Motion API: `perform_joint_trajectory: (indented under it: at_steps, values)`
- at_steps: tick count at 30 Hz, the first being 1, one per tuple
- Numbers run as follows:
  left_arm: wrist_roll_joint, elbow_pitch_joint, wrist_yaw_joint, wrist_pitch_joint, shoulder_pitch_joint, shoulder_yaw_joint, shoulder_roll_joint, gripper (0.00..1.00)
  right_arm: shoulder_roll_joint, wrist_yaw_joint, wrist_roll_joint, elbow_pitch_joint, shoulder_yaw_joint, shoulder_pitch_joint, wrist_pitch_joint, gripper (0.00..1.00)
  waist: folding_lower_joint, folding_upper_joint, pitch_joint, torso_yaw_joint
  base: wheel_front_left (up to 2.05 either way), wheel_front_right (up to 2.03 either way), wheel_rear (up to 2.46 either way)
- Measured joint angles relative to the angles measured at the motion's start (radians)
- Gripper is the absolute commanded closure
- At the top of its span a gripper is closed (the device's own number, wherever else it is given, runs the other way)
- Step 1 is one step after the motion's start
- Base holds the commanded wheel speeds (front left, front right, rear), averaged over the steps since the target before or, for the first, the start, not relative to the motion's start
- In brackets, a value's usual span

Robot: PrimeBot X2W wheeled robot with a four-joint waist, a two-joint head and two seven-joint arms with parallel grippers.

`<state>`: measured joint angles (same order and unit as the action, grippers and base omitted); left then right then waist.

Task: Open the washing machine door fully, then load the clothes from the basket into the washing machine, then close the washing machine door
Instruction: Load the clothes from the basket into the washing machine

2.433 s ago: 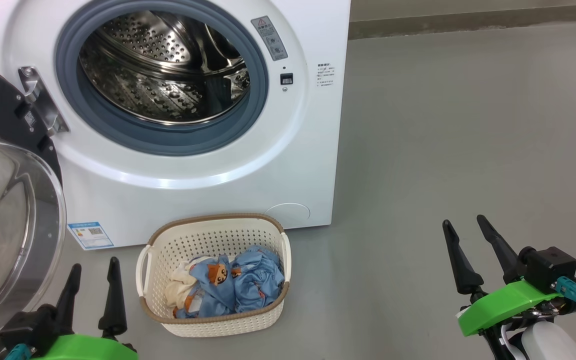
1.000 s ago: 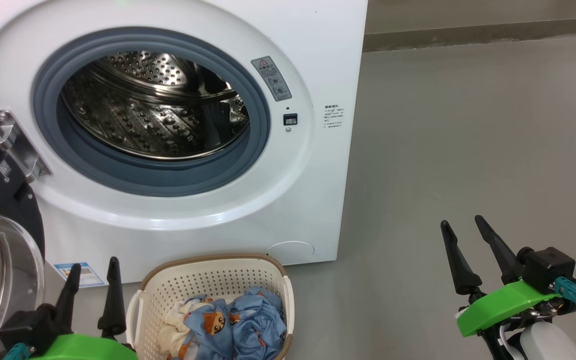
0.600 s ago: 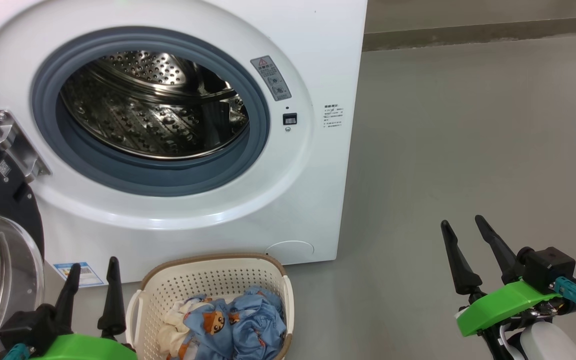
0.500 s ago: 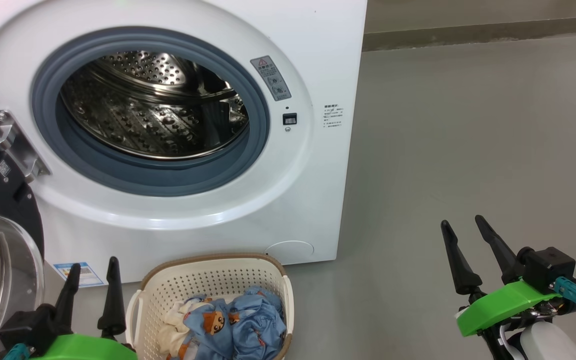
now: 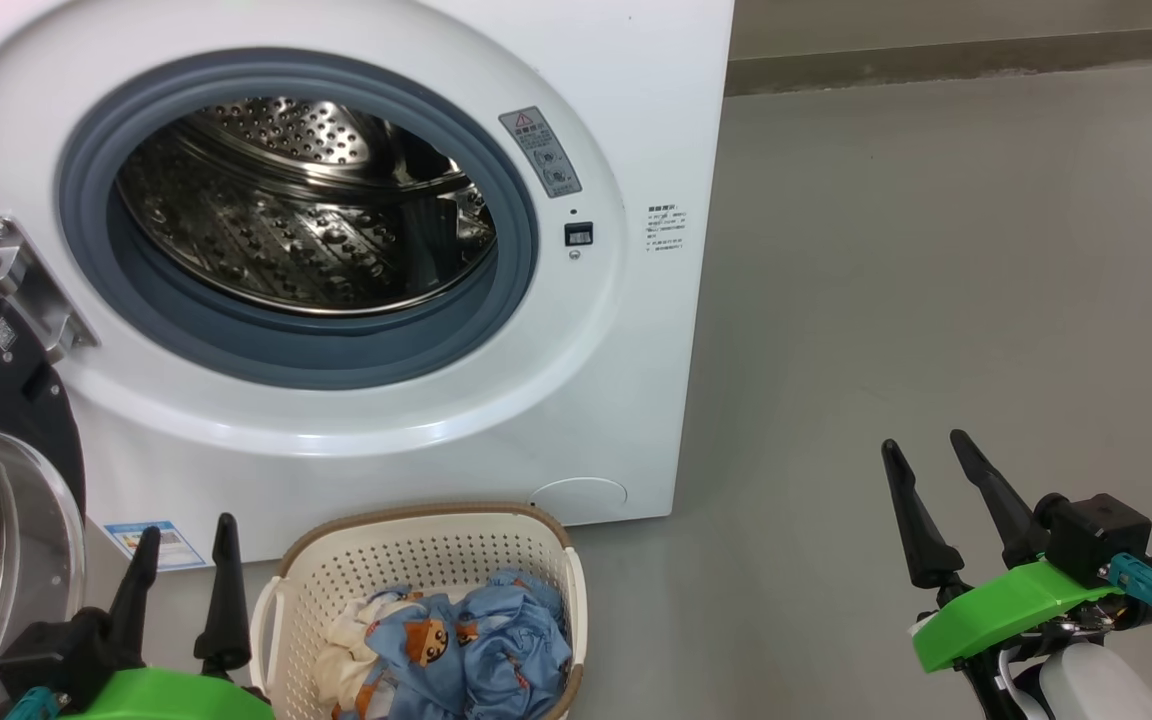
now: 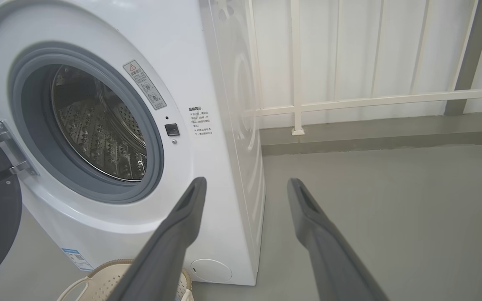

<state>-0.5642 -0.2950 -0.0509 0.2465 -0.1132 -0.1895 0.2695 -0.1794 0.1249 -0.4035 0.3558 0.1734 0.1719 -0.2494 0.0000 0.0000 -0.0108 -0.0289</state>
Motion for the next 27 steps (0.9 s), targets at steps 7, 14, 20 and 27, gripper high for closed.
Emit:
perform_joint_trajectory:
  at_steps: [7,14,20,27]
  values:
    - [0.000,0.000,-0.003,0.000,0.000,-0.001,0.001,0.00,0.001,0.000,0.000,0.000,-0.001,0.000,0.000,0.00,0.0000,0.0000,0.002,-0.001,0.00,0.00,0.00]
    - [0.000,0.000,-0.003,0.000,0.000,-0.006,0.001,0.00,0.001,0.000,0.000,0.001,0.001,0.000,0.000,0.00,0.0000,0.0000,0.012,-0.001,0.00,0.00,0.00]
    - [-0.006,-0.002,-0.003,0.000,-0.004,-0.017,-0.002,0.00,-0.003,0.000,-0.011,0.010,0.005,0.002,0.000,0.00,0.0000,0.0000,0.034,-0.001,0.00,0.00,0.00]
    - [-0.007,-0.026,-0.001,-0.010,-0.029,-0.032,-0.003,0.00,-0.006,0.000,-0.011,0.014,0.005,0.018,0.000,0.00,0.0001,0.0000,0.083,-0.006,0.00,0.00,0.00]
